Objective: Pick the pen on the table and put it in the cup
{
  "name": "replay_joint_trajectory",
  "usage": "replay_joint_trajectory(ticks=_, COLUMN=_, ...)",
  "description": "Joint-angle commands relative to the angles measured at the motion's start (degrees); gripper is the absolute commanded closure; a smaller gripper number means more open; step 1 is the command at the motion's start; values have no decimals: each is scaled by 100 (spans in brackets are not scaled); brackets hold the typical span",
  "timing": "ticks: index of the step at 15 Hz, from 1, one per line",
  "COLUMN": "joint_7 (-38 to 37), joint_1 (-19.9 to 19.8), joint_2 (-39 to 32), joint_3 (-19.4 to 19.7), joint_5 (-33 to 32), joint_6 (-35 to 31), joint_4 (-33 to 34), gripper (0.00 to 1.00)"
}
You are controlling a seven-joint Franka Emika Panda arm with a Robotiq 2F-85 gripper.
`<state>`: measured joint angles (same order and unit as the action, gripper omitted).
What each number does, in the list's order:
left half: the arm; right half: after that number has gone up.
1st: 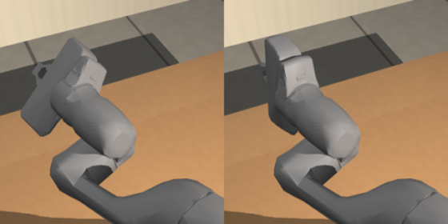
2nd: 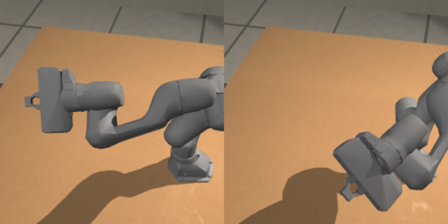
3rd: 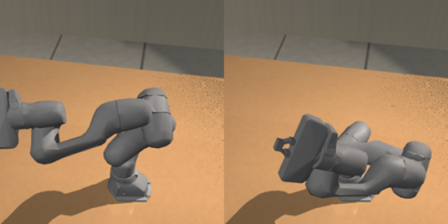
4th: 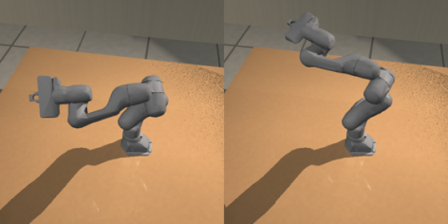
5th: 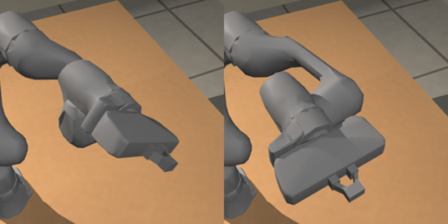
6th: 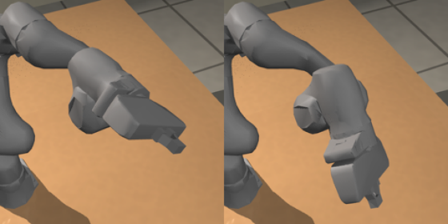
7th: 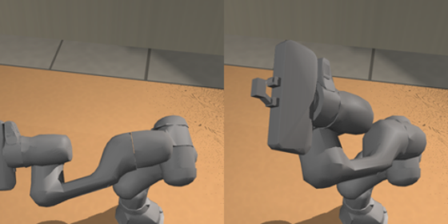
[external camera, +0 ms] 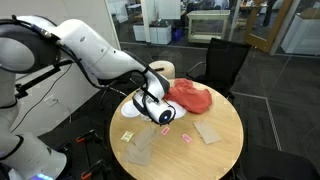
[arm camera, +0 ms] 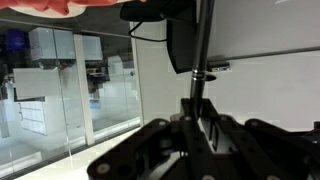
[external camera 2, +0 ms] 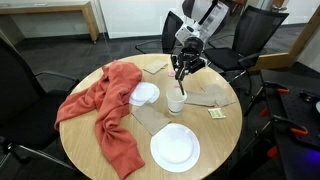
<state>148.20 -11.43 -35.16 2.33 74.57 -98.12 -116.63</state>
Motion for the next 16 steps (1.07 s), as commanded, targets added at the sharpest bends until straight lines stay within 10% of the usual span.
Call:
replay_joint_trajectory(ticks=1, joint_7=118, joint_1=111, joint_2=-47, joint_3=137, joint_5=180, joint_6=-100, joint_4=-32, gripper=96)
replay_joint_trajectory(ticks=16, joint_7=51, joint_1=343, joint_2=-309, joint_3=175, joint_5=536, joint_6=-1051, joint_4=60, gripper=96)
